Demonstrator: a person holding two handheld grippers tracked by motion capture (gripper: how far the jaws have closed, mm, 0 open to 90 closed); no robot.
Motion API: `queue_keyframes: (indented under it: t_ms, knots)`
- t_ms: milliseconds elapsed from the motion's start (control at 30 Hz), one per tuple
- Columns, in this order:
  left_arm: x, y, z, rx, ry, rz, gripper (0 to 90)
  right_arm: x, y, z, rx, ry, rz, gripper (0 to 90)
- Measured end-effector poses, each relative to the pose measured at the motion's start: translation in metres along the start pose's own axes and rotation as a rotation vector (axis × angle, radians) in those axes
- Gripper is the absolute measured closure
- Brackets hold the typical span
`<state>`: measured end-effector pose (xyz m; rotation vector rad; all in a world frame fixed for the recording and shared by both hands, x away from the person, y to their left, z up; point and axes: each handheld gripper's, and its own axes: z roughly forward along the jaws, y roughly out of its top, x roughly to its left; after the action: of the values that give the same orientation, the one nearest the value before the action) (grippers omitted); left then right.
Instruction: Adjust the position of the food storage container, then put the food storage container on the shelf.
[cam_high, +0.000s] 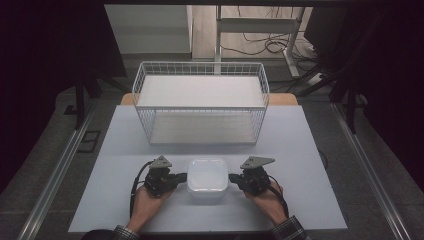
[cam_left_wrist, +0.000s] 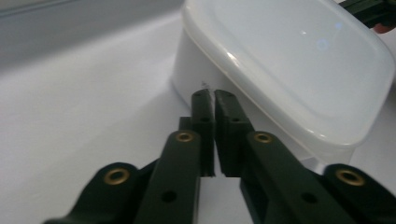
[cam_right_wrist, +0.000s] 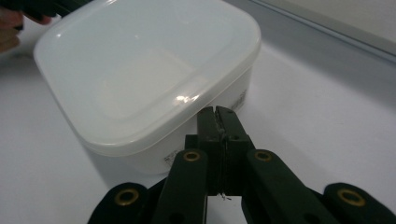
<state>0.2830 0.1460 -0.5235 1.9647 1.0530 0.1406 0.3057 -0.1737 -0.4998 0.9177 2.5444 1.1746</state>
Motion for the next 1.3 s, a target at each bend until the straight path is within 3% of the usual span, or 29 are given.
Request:
queue_keyframes:
  t_ms: [167, 267, 400, 467, 500, 533, 667, 800, 1000, 1300]
  knots:
    - [0.002, -0.001, -0.013, -0.023, 0.036, 0.014, 65.0, -0.003, 0.0, -0.013, -0.042, -0.043, -0.033, 77.2]
    - [0.001, -0.004, -0.019, -0.027, 0.032, 0.034, 51.4, -0.004, -0.002, -0.021, -0.055, -0.066, -0.043, 67.2]
    - [-0.003, -0.008, -0.025, -0.036, 0.045, 0.082, 30.4, -0.006, -0.006, -0.028, -0.069, -0.075, -0.059, 44.3]
    - [-0.003, -0.011, -0.028, -0.04, 0.044, 0.086, 21.8, -0.006, -0.007, -0.029, -0.076, -0.08, -0.062, 33.1]
    - [-0.003, -0.012, -0.029, -0.04, 0.058, 0.088, 9.3, -0.004, -0.01, -0.029, -0.072, -0.099, -0.06, 17.6]
    - [-0.002, -0.013, -0.03, -0.036, 0.065, 0.093, 9.3, -0.004, -0.01, -0.029, -0.072, -0.099, -0.06, 17.6]
    - [0.002, -0.017, -0.031, -0.02, 0.081, 0.098, 5.3, -0.003, -0.019, -0.027, -0.053, -0.113, -0.042, 3.6]
    - [0.008, -0.02, -0.028, -0.022, 0.08, 0.098, 4.3, -0.007, -0.022, -0.027, -0.06, -0.11, -0.015, 0.3]
    - [0.013, -0.02, -0.031, -0.071, 0.092, 0.09, 2.5, -0.009, -0.02, -0.031, -0.102, -0.108, 0.0, 0.2]
    - [0.008, -0.011, -0.027, -0.04, 0.048, 0.104, 2.5, -0.006, -0.013, -0.03, -0.121, -0.103, -0.003, 1.2]
